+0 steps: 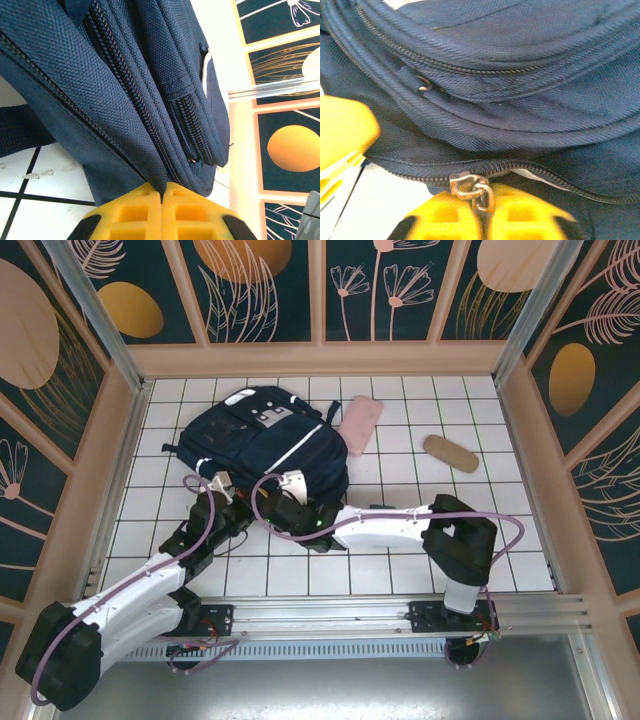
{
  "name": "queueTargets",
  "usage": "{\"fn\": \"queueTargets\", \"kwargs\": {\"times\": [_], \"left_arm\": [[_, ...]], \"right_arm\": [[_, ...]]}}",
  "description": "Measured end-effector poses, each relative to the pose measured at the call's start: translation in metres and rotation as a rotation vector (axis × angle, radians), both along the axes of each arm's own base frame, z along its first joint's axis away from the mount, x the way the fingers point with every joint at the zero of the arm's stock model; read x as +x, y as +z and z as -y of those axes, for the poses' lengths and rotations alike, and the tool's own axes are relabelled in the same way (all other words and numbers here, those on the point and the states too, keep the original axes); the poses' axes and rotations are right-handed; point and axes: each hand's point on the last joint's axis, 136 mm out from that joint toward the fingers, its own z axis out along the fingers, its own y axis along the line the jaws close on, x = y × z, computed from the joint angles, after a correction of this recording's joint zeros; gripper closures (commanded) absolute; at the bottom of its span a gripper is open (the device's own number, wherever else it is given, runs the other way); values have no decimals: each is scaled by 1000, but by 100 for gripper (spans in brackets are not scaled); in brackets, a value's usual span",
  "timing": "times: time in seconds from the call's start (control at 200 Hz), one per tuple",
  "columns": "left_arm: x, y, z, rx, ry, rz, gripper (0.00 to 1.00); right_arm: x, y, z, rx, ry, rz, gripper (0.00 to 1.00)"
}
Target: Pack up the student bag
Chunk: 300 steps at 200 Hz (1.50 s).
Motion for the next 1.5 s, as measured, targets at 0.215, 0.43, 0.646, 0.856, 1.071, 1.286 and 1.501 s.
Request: {"fn": "queueTargets", "kwargs": {"times": [0.215,0.43,0.646,0.856,1.071,1.286,1.501], "left_arm": [[-3,-1,-5,56,10,-33,100],[11,1,-66,107,243,-35,100],[13,-14,-84,151,287,-79,100],[11,-11,-52,54,123,-34,62],[-6,16,-12,-45,-39,44,45],[-15,-13,23,-45,-145,-49,43],[-9,-43,27,-10,-129,-129,59]], "right_arm": [[-2,-1,2,36,11,0,100],[10,-9,57,25,-57,-22,100],[23,-10,103,47,-111,-39,100],[12,-15,81,38,-25,-55,100],[2,-21,39,31,77,-68,100],[0,-15,15,47,130,-63,100],[-3,-14,11,46,141,-61,100]]}}
